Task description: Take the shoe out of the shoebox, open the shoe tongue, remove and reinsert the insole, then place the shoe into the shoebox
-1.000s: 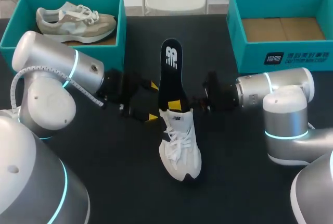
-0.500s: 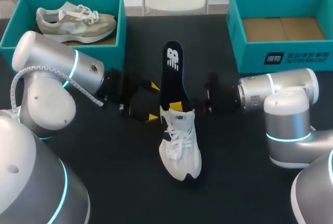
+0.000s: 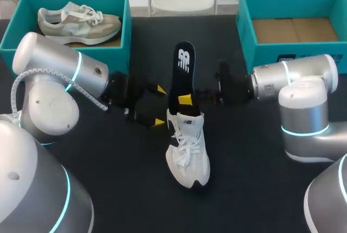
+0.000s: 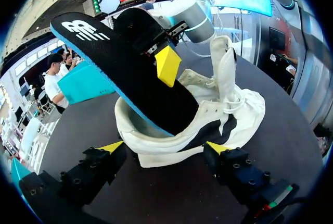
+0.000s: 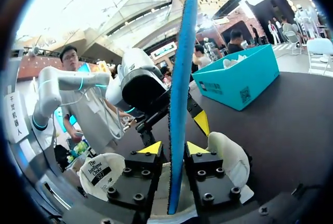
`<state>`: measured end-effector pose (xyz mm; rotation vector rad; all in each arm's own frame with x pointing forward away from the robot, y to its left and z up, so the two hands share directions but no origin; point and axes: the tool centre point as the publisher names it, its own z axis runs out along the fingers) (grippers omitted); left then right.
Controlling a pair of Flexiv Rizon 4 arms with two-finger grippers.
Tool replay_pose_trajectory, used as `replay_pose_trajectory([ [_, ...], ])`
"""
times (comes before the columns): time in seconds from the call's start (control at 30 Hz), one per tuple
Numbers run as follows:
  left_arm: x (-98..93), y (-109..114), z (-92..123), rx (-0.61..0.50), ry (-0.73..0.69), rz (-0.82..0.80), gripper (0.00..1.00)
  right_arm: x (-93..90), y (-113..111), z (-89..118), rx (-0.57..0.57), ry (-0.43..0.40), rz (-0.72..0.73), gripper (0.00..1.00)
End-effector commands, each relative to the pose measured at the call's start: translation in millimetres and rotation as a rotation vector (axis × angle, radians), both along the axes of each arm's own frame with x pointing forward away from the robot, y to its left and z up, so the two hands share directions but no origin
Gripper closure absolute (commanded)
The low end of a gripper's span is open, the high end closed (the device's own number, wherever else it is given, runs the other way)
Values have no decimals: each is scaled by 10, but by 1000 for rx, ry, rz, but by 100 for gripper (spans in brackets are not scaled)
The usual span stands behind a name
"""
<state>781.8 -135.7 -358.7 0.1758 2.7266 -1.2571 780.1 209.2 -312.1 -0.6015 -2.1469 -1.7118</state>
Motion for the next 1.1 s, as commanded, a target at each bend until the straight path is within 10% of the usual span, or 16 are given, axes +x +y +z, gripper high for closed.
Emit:
replay_pose_trajectory([
  [0.03,-6,-3,-4,2,-1,1,0,17,-5,-97,-20,37,27,100],
  [0.47,-6,-3,-4,2,-1,1,0,-430,20,-413,-98,237,90,100],
  [0.7,-6,-3,-4,2,-1,1,0,-285,-82,-250,-124,169,45,66],
  [1.1,-6,-3,-4,2,-1,1,0,65,-47,-181,-123,99,52,65],
])
